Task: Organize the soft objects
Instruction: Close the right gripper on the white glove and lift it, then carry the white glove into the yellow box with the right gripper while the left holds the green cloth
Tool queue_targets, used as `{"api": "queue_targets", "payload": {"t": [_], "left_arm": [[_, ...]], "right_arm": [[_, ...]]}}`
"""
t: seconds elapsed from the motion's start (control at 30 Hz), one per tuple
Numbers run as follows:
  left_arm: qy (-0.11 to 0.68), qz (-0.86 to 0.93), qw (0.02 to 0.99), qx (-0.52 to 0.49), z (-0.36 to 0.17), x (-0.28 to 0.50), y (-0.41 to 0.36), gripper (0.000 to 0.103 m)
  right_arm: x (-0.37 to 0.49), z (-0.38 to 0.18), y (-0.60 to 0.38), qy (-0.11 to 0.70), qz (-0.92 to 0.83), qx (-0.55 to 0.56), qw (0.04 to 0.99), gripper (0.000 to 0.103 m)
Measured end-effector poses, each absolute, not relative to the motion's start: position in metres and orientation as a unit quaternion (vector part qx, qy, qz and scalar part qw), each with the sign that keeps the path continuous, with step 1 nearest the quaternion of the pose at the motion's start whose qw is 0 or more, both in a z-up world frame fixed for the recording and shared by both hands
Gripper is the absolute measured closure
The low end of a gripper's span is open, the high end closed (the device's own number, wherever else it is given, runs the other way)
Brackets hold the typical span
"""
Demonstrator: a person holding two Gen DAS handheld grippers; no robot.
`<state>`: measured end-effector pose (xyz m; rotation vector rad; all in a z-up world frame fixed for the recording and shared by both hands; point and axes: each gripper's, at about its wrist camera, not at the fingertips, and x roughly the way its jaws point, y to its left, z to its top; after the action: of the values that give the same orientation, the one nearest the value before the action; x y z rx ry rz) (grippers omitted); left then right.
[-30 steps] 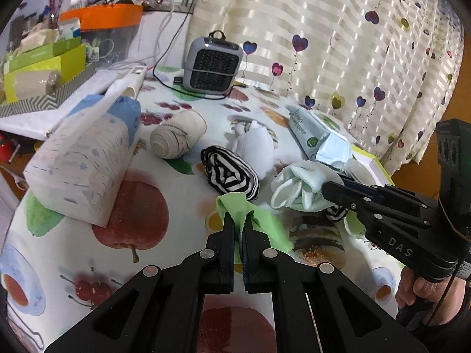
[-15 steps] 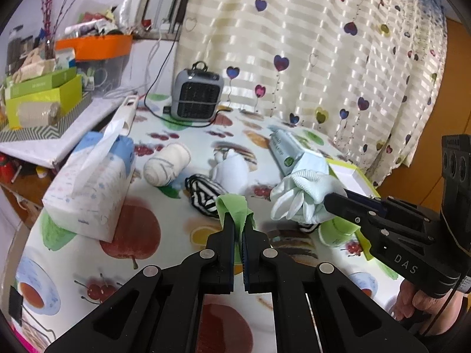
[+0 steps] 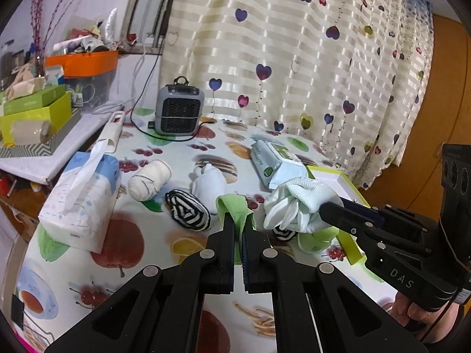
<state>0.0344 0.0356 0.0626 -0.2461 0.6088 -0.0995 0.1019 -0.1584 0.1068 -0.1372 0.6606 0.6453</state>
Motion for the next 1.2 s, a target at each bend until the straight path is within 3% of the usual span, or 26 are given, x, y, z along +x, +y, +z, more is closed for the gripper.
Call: {"api": "queue_targets", "payload": {"t": [1.2], "left_arm": [[0.302, -0.081, 0.944, -0.107, 0.072, 0.059, 0.002, 0.099]], "right_arm": [[0.113, 0.114, -0.216, 0.307, 0.255, -0.033, 0.916, 0.089]]}}
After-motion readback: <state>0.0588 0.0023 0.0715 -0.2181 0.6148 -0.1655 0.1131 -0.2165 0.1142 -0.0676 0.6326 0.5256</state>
